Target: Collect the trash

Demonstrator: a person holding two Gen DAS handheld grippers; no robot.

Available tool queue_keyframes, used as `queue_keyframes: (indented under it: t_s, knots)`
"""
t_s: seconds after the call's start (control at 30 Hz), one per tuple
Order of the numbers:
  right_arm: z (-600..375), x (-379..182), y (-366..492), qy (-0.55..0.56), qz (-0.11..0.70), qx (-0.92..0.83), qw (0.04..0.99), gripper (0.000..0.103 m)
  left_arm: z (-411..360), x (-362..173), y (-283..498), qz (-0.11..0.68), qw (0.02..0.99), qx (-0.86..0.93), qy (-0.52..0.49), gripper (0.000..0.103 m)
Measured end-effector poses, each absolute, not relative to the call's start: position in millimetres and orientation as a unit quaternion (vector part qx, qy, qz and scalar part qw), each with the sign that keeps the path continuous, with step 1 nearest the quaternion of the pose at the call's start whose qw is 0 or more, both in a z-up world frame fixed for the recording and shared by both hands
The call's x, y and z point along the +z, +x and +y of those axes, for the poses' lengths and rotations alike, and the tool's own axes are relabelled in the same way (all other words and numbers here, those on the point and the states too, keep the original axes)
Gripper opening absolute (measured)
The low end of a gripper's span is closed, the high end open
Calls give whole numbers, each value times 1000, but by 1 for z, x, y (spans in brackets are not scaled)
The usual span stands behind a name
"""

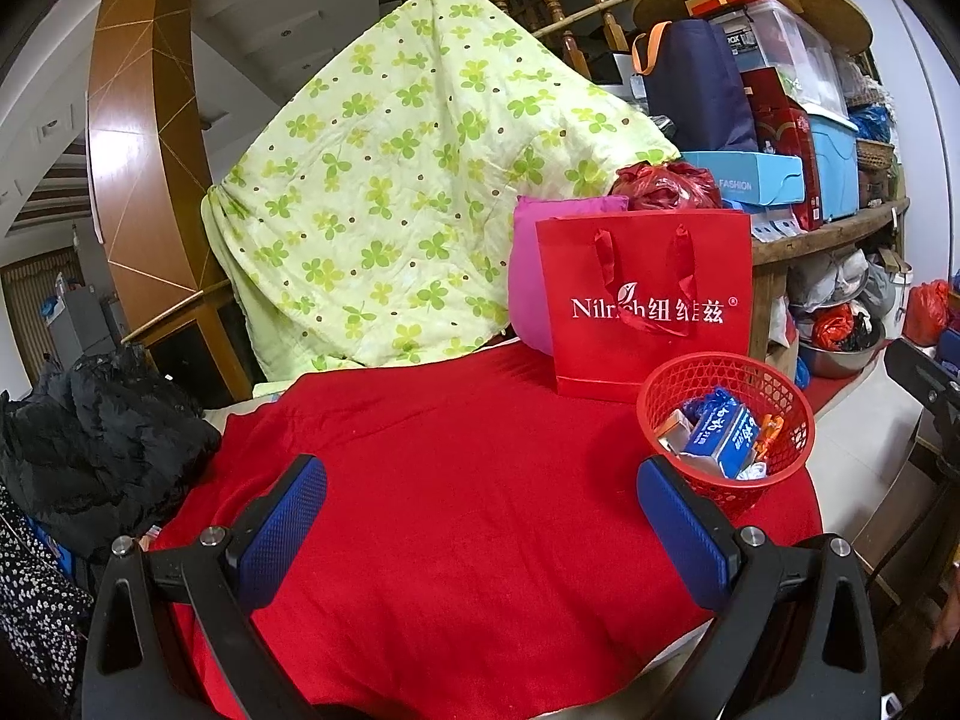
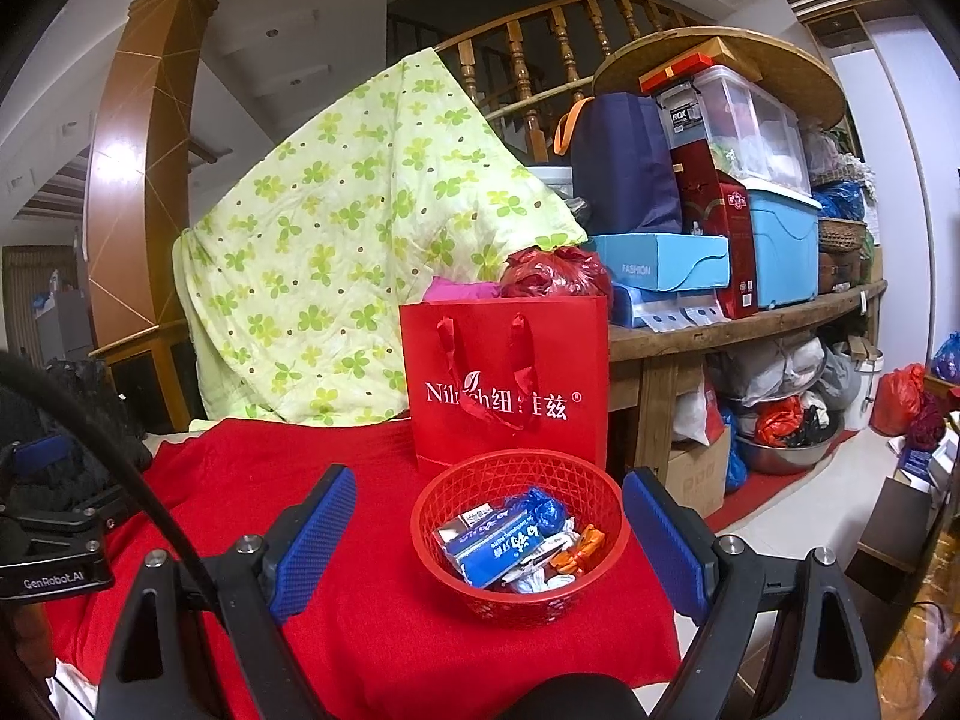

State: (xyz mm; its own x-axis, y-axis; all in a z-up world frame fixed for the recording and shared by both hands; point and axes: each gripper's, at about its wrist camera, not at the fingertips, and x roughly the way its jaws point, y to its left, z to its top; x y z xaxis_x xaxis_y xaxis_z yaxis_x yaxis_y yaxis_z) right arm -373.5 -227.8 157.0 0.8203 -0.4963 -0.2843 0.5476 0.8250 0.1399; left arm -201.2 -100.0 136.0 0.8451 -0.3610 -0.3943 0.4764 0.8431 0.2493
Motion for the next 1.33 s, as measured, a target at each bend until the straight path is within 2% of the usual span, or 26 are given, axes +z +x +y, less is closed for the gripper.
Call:
queue_keyframes:
  t_s: [0.67, 1.07, 1.33]
  knots:
    - [-230, 154, -373, 105, 122, -281, 946, 92, -103, 132, -200, 172, 942, -229, 173, 103]
    - [-242, 151, -371, 111, 125, -298, 940, 92, -133, 133, -192, 170, 932, -260, 184, 103]
    - [-256, 148, -343, 104, 139, -316, 933, 92, -139, 127, -156, 173, 932, -283, 145, 103]
